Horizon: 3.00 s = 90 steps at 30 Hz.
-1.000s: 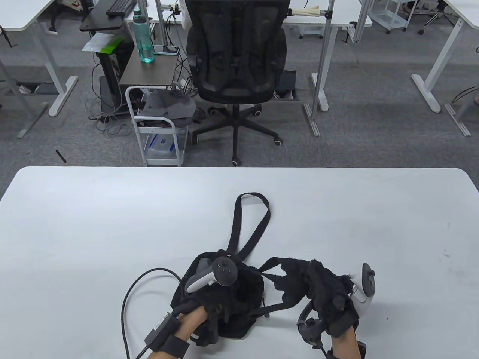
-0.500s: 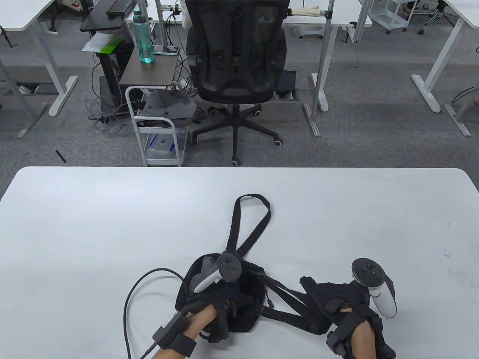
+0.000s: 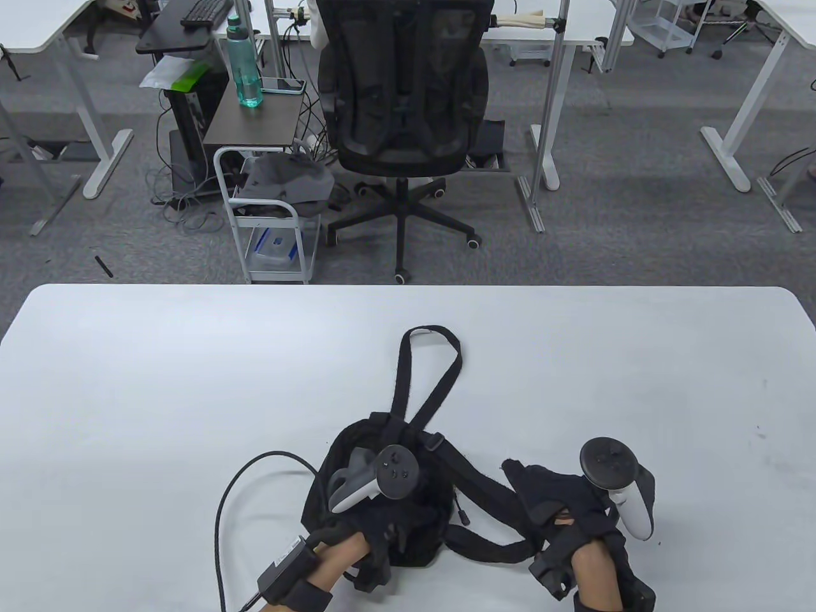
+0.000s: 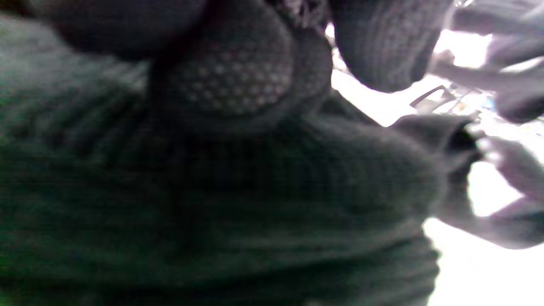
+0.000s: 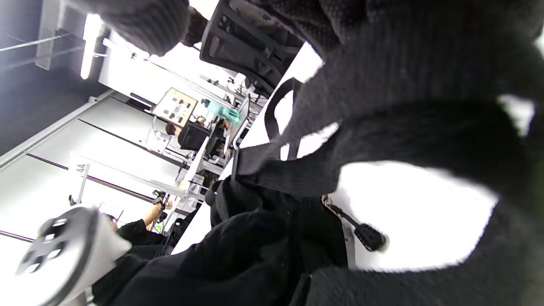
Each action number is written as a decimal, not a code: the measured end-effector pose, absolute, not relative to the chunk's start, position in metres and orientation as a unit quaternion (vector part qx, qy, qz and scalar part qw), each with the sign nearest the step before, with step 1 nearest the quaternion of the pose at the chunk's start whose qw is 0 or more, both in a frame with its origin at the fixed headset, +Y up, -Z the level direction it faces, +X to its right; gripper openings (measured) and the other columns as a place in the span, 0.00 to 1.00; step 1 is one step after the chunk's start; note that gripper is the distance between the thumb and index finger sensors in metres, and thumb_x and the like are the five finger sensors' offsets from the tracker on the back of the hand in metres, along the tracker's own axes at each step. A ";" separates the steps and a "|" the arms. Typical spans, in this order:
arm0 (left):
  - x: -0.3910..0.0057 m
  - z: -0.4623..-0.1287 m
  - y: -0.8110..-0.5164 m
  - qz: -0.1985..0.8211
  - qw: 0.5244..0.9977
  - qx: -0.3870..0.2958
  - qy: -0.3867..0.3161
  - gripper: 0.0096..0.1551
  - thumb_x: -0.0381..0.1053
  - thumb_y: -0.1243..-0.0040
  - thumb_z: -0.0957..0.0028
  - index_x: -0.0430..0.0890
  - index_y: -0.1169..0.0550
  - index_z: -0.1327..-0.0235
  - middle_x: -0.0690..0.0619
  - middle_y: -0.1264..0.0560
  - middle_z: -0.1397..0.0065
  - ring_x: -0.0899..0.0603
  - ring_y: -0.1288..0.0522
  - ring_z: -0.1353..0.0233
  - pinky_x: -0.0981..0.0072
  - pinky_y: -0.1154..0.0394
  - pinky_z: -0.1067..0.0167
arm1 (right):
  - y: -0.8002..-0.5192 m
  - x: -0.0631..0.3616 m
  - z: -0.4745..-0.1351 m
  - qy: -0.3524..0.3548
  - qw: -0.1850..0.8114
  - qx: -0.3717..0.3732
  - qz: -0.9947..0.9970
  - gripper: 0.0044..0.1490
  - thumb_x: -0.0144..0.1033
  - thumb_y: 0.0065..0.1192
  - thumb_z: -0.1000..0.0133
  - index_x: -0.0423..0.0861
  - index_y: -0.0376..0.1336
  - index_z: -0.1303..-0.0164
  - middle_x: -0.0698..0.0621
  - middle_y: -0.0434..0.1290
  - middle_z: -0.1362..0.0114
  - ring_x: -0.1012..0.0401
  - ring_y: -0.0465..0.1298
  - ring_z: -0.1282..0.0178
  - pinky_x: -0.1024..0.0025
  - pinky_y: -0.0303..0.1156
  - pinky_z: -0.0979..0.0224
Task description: Pull shoulder strap to tighten
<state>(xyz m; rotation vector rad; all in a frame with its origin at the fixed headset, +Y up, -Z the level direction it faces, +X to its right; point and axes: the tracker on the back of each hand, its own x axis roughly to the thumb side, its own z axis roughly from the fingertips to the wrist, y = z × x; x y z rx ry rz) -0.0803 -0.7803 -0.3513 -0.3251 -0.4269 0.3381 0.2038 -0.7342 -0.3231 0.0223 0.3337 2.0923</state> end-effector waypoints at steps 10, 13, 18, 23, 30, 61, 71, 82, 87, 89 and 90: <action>-0.115 -0.338 -0.722 0.027 0.965 0.142 -0.219 0.28 0.63 0.34 0.58 0.58 0.18 0.44 0.59 0.11 0.54 0.50 0.11 0.59 0.68 0.15 0.63 | -0.730 0.204 -0.323 -0.010 0.433 -0.004 0.901 0.60 0.62 0.49 0.44 0.24 0.46 0.22 0.20 0.55 0.24 0.25 0.61 0.31 0.27 0.53 0.33; -0.131 -0.344 -0.722 -0.070 0.964 0.176 -0.188 0.25 0.62 0.33 0.58 0.62 0.17 0.46 0.61 0.14 0.45 0.51 0.13 0.48 0.66 0.16 0.52 | -0.730 0.201 -0.323 -0.022 0.444 0.002 0.896 0.59 0.61 0.50 0.44 0.25 0.46 0.22 0.21 0.54 0.23 0.24 0.57 0.29 0.26 0.50 0.32; -0.151 -0.363 -0.740 -0.052 0.977 0.070 -0.193 0.28 0.61 0.32 0.59 0.64 0.19 0.41 0.60 0.21 0.32 0.48 0.20 0.33 0.58 0.21 0.37 | -0.731 0.195 -0.323 -0.019 0.440 0.014 0.898 0.58 0.61 0.50 0.44 0.25 0.48 0.22 0.21 0.55 0.24 0.24 0.58 0.29 0.26 0.51 0.32; -0.141 -0.368 -0.764 -0.048 0.968 -0.040 -0.244 0.31 0.57 0.32 0.58 0.64 0.22 0.37 0.58 0.28 0.24 0.47 0.26 0.25 0.51 0.28 0.29 | -0.734 0.190 -0.324 -0.011 0.439 0.019 0.898 0.58 0.60 0.50 0.43 0.25 0.49 0.22 0.21 0.56 0.24 0.24 0.59 0.29 0.26 0.50 0.33; -0.129 -0.370 -0.791 -0.148 0.955 -0.072 -0.248 0.32 0.55 0.36 0.58 0.65 0.27 0.36 0.62 0.24 0.28 0.50 0.23 0.27 0.55 0.25 0.30 | -0.735 0.182 -0.324 -0.001 0.447 0.035 0.894 0.57 0.60 0.51 0.43 0.25 0.50 0.22 0.21 0.57 0.24 0.24 0.60 0.30 0.26 0.52 0.33; -0.238 -0.404 -0.762 0.309 0.902 -0.296 -0.050 0.28 0.54 0.34 0.59 0.54 0.22 0.43 0.55 0.17 0.44 0.48 0.17 0.42 0.52 0.21 0.39 | -0.764 -0.060 -0.306 -0.053 0.124 0.238 0.962 0.49 0.56 0.68 0.50 0.29 0.67 0.34 0.29 0.77 0.36 0.35 0.80 0.42 0.36 0.70 0.38; -0.239 -0.407 -0.775 0.326 0.872 -0.364 -0.040 0.28 0.56 0.34 0.57 0.52 0.22 0.42 0.55 0.16 0.44 0.48 0.16 0.44 0.54 0.20 0.42 | -0.764 -0.086 -0.310 -0.138 0.043 0.221 0.964 0.47 0.62 0.64 0.49 0.28 0.75 0.48 0.32 0.85 0.51 0.40 0.87 0.57 0.41 0.77 0.46; -0.236 -0.402 -0.773 0.293 0.892 -0.343 -0.025 0.28 0.56 0.33 0.57 0.52 0.22 0.42 0.55 0.16 0.45 0.48 0.16 0.44 0.54 0.20 0.42 | -0.776 -0.089 -0.311 -0.100 0.060 0.231 0.966 0.40 0.48 0.57 0.45 0.24 0.73 0.47 0.30 0.85 0.51 0.40 0.87 0.58 0.41 0.77 0.46; -0.237 -0.403 -0.776 0.301 0.888 -0.347 -0.026 0.28 0.56 0.34 0.57 0.52 0.22 0.42 0.55 0.16 0.45 0.48 0.16 0.44 0.54 0.20 0.42 | -0.775 -0.083 -0.314 -0.084 0.088 0.233 0.965 0.39 0.46 0.56 0.45 0.24 0.73 0.46 0.30 0.85 0.50 0.40 0.87 0.57 0.41 0.76 0.44; -0.239 -0.404 -0.778 0.307 0.885 -0.350 -0.027 0.28 0.56 0.34 0.57 0.52 0.22 0.42 0.55 0.16 0.45 0.48 0.16 0.44 0.54 0.20 0.42 | -0.776 -0.082 -0.315 -0.080 0.094 0.236 0.964 0.39 0.45 0.55 0.45 0.24 0.73 0.45 0.30 0.84 0.49 0.40 0.87 0.56 0.41 0.76 0.44; -0.239 -0.405 -0.780 0.308 0.884 -0.351 -0.028 0.28 0.56 0.34 0.57 0.52 0.23 0.42 0.55 0.16 0.45 0.48 0.16 0.44 0.54 0.20 0.42 | -0.776 -0.082 -0.315 -0.077 0.096 0.235 0.964 0.38 0.44 0.55 0.45 0.24 0.73 0.45 0.30 0.84 0.49 0.39 0.86 0.56 0.41 0.76 0.44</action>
